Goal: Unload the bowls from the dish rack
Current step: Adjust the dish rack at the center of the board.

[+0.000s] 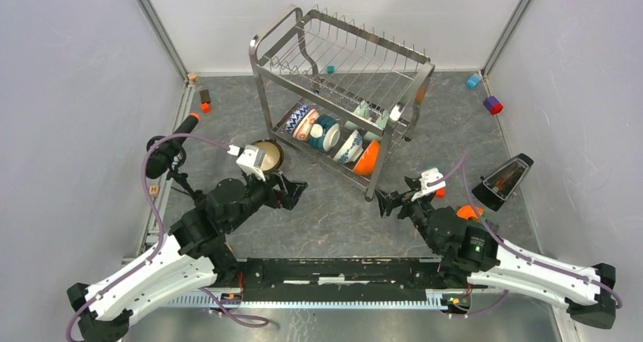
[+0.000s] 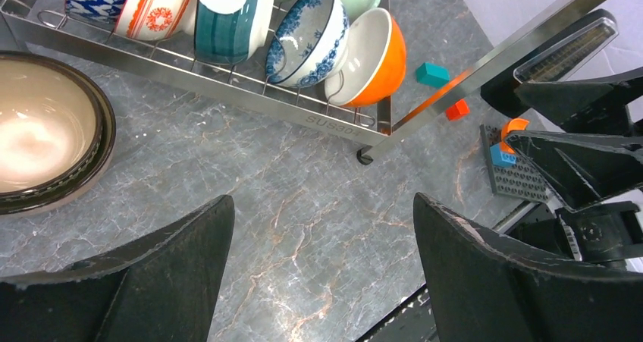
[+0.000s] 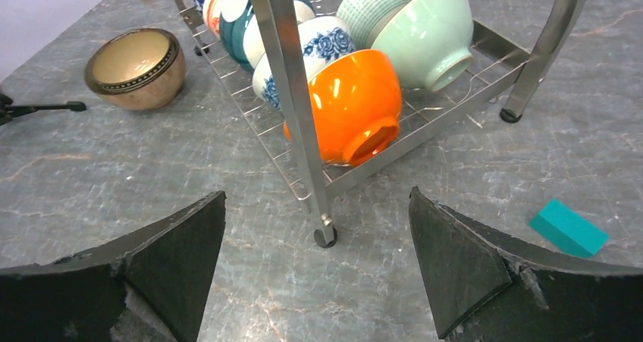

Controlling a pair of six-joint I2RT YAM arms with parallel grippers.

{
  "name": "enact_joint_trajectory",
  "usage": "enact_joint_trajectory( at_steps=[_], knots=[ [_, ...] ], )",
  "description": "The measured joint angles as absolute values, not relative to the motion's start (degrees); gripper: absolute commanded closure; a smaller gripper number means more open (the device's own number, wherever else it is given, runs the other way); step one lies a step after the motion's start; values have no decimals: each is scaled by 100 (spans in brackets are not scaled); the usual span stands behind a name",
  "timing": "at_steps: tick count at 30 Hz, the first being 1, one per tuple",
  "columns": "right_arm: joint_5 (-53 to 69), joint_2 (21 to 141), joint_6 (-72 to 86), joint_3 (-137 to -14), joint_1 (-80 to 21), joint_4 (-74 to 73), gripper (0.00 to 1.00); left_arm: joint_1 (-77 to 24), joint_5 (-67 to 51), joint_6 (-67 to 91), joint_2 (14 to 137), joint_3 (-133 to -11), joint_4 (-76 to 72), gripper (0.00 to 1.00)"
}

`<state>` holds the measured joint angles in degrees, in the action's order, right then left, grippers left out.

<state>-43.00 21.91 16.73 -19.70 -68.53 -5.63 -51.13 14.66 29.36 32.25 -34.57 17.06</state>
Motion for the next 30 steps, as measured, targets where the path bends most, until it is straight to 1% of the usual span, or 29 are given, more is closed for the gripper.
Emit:
enact_joint_trajectory(
  at_steps=[9,13,16,19,23,27,30],
  knots=[
    [-4812,2974,628,-1933,-6838,969,10,-5218,1496,2936,3199,-3450,1723,6],
    [-4810,3575,207,-1966,-6580,1516,13,-5295,1494,2936,3199,-3441,1726,6],
    [-4584,4049,115,-2115,-6132,1632,18,-5328,1494,2936,3183,-3441,1723,6],
    [-4121,4254,163,-2165,-5745,1769,22,-5347,1494,2936,3146,-3430,1728,6],
    [-3647,4449,207,-2193,-5461,1979,29,-5349,1494,2930,3133,-3430,1723,6],
    [-3332,4737,242,-2283,-5258,2132,34,-5352,1494,2923,3157,-3430,1726,6],
    [-3164,4882,309,-2307,-5144,2241,41,-5349,1494,2919,3170,-3430,1726,6]
  ],
)
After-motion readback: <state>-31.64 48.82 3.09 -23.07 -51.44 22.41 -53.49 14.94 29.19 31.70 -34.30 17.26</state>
